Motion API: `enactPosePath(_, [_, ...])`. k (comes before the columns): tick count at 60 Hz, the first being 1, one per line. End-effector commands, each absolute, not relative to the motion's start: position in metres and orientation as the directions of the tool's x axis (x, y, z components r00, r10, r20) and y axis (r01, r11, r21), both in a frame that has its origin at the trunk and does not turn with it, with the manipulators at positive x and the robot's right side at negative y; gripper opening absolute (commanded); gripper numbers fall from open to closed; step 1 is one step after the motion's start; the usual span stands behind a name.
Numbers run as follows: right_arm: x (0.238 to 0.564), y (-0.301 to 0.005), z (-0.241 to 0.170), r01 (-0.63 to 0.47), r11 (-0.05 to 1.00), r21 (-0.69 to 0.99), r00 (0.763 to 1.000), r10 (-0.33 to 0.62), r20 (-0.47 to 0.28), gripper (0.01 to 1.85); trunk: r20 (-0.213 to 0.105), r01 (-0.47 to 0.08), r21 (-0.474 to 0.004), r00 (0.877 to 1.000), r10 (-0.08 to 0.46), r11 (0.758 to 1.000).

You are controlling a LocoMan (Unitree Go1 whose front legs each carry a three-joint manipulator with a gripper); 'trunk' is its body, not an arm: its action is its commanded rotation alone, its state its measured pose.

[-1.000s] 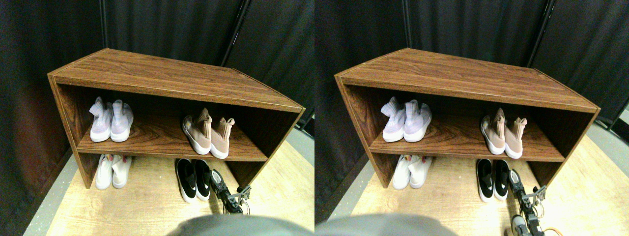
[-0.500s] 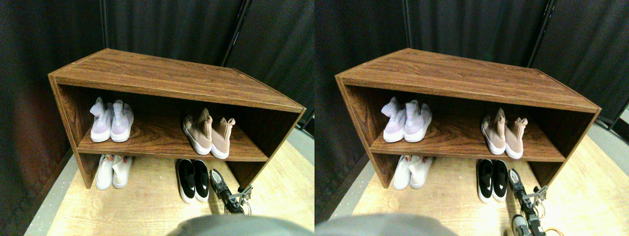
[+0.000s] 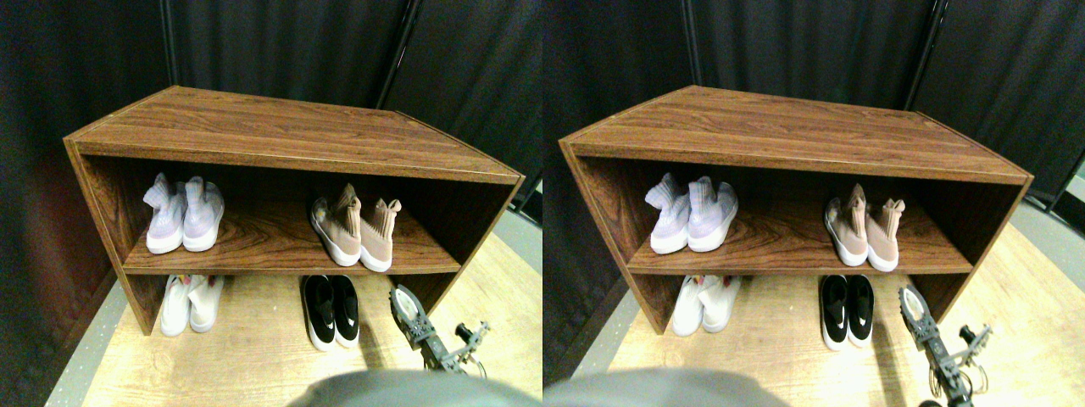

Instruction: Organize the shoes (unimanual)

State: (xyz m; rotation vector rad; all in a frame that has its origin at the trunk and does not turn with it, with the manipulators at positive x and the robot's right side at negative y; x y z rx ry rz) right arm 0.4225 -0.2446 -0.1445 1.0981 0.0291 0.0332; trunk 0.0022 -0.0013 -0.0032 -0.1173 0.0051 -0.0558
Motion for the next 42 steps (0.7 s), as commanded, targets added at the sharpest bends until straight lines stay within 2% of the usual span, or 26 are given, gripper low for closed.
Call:
enactPosePath(1, [0.410,-0.236,-0.125,-0.097,0.427,0.899,0.993,0.102,0.059,0.06,0.030,0.065,-0.116,0.998,-0.062,0.991])
enactPosePath(10, [0.395,-0.227,-0.106,-0.144,0.433,0.890,0.985,0.146,0.088,0.06,0.048,0.073,-0.114,0.997,-0.068,0.991])
enactPosePath(16, [0.386,-0.222,-0.088,-0.237,0.459,0.857,0.968,0.186,0.168,0.06,0.062,0.079,-0.113,0.995,-0.072,0.990])
enactPosePath(23, [0.379,-0.217,-0.070,-0.295,0.472,0.831,0.952,0.216,0.215,0.06,0.083,0.083,-0.115,0.994,-0.073,0.990])
enactPosePath(33, [0.376,-0.214,-0.055,-0.344,0.469,0.813,0.935,0.250,0.252,0.06,0.096,0.082,-0.120,0.993,-0.071,0.989])
enactPosePath(42, [0.377,-0.212,-0.050,-0.348,0.462,0.816,0.935,0.237,0.264,0.06,0.104,0.077,-0.125,0.992,-0.064,0.989])
